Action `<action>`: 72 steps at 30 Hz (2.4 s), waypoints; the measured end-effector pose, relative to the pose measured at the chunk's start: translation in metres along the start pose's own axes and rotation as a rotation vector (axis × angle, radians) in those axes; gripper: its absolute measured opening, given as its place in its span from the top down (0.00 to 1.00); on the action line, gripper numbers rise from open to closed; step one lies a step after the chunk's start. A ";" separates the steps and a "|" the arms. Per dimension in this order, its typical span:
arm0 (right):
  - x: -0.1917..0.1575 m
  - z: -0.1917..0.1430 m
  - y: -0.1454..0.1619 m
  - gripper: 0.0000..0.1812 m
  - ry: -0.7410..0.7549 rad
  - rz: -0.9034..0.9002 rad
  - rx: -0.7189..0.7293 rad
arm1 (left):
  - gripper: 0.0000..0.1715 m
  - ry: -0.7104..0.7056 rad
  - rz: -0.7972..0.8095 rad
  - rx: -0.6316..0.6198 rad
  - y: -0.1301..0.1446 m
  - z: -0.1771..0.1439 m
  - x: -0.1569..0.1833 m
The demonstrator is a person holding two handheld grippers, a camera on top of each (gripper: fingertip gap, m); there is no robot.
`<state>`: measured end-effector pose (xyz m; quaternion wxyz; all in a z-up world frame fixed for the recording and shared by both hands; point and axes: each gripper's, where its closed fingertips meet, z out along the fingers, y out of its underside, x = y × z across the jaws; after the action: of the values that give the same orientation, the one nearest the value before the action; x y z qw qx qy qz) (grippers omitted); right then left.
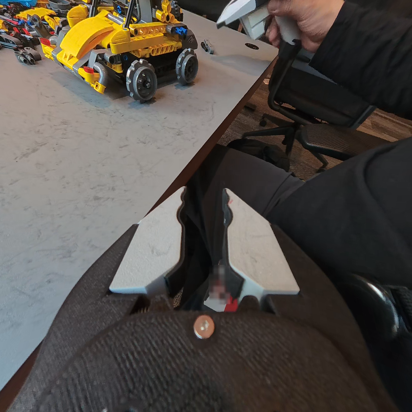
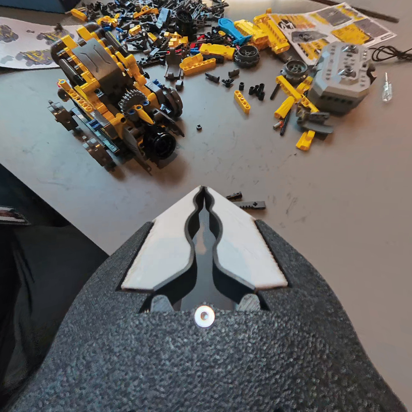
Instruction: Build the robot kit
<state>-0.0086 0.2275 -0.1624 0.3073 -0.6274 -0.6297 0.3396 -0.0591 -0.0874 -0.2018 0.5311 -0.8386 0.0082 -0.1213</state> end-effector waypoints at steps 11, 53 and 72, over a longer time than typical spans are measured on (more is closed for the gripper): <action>-0.002 0.013 -0.005 0.97 -0.014 -0.007 0.074 | 0.84 -0.132 -0.020 0.022 -0.011 -0.012 -0.023; -0.025 0.013 -0.007 1.00 -0.092 -0.063 0.145 | 0.93 -0.312 -0.006 -0.455 -0.094 0.076 -0.271; -0.177 -0.023 -0.102 0.89 -0.681 0.104 0.265 | 0.93 -0.133 0.972 0.128 -0.191 0.061 0.012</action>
<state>-0.0449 0.0531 -0.0592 0.1411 -0.4645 -0.6136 0.6227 -0.0561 0.0481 -0.0539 0.5759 -0.7095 0.3570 0.1938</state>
